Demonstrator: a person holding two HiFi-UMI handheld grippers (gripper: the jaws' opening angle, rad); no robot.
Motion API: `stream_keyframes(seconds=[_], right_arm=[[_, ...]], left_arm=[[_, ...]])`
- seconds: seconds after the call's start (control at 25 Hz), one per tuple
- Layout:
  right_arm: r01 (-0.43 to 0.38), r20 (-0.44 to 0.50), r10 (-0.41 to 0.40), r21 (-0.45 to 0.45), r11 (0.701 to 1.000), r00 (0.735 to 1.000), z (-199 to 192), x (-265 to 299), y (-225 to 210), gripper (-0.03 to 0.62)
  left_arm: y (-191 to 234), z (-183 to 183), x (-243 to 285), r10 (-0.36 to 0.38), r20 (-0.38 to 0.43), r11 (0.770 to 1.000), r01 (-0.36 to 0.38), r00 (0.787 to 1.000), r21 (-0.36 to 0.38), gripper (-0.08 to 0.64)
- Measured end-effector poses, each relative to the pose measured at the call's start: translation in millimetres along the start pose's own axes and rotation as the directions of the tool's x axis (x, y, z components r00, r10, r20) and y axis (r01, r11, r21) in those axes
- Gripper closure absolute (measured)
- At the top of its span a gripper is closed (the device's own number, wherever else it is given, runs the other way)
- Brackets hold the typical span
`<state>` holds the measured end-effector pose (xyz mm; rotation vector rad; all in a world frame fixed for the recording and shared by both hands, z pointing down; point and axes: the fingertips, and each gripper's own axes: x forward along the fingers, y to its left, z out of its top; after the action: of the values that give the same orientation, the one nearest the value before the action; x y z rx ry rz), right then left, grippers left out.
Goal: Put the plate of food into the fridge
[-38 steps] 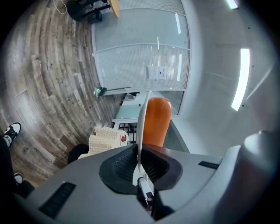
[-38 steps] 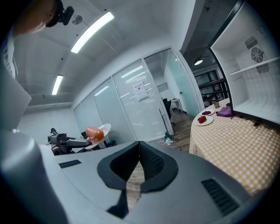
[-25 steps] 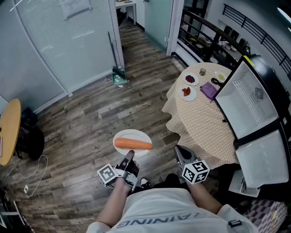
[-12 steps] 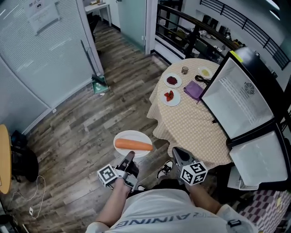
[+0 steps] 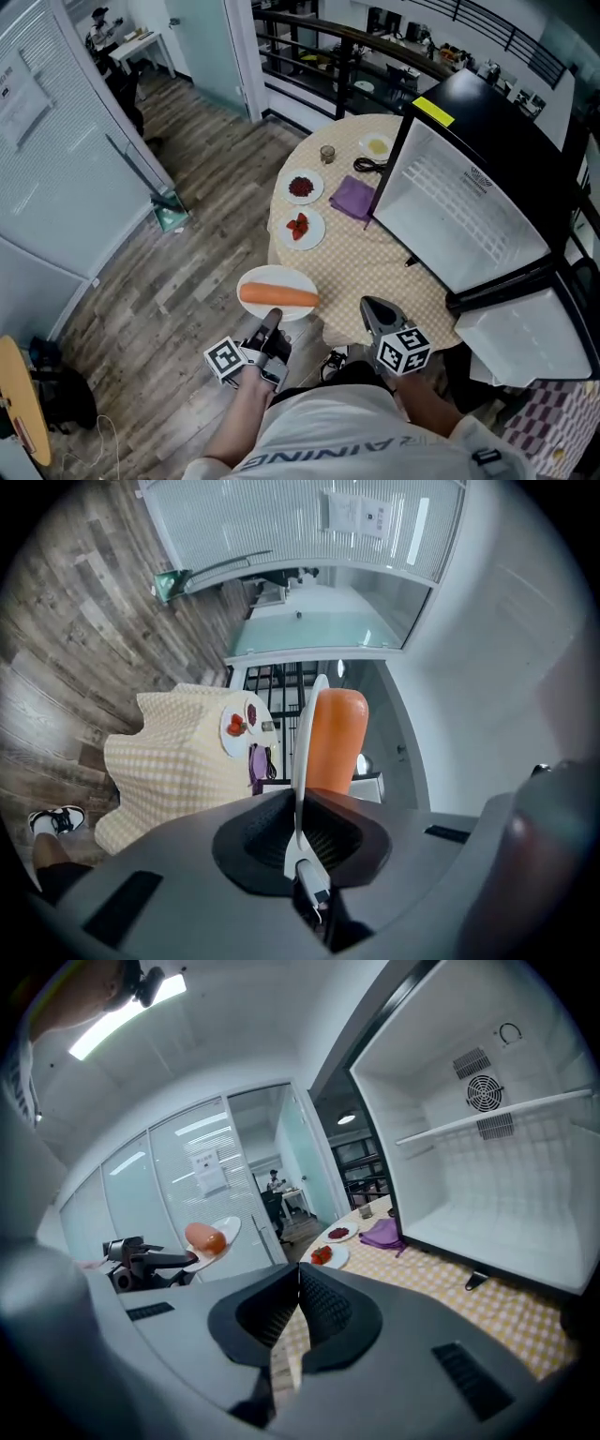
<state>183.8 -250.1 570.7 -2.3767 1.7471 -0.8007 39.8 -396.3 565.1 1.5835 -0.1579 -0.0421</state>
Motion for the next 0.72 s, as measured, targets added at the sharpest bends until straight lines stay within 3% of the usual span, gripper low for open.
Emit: stream_keyframes(seconds=[0.2, 0.4, 0.6, 0.72], right_arm=[[0.074, 0.04, -0.075, 0.041, 0.996, 0.996, 24, -5, -51, 0.569], [0.171, 0.07, -0.178, 0.088, 0.981, 0.982, 27, -22, -98, 0.569], [0.283, 0.089, -0.298, 0.156, 0.946, 0.95, 24, -45, -117, 0.569], [0.355, 0.097, -0.377, 0.187, 0.916, 0.921, 22, -57, -122, 0.569]], left_arm=[[-4, -21, 71, 0.016, -0.113, 1.0, -0.015, 0.994, 0.006, 0.532], [-8, -46, 126, 0.008, -0.227, 1.0, -0.005, 0.974, 0.014, 0.532], [-11, -69, 163, 0.019, -0.368, 1.0, -0.013, 0.93, 0.019, 0.532], [-7, -83, 183, 0.019, -0.461, 1.0, -0.019, 0.887, 0.004, 0.532]])
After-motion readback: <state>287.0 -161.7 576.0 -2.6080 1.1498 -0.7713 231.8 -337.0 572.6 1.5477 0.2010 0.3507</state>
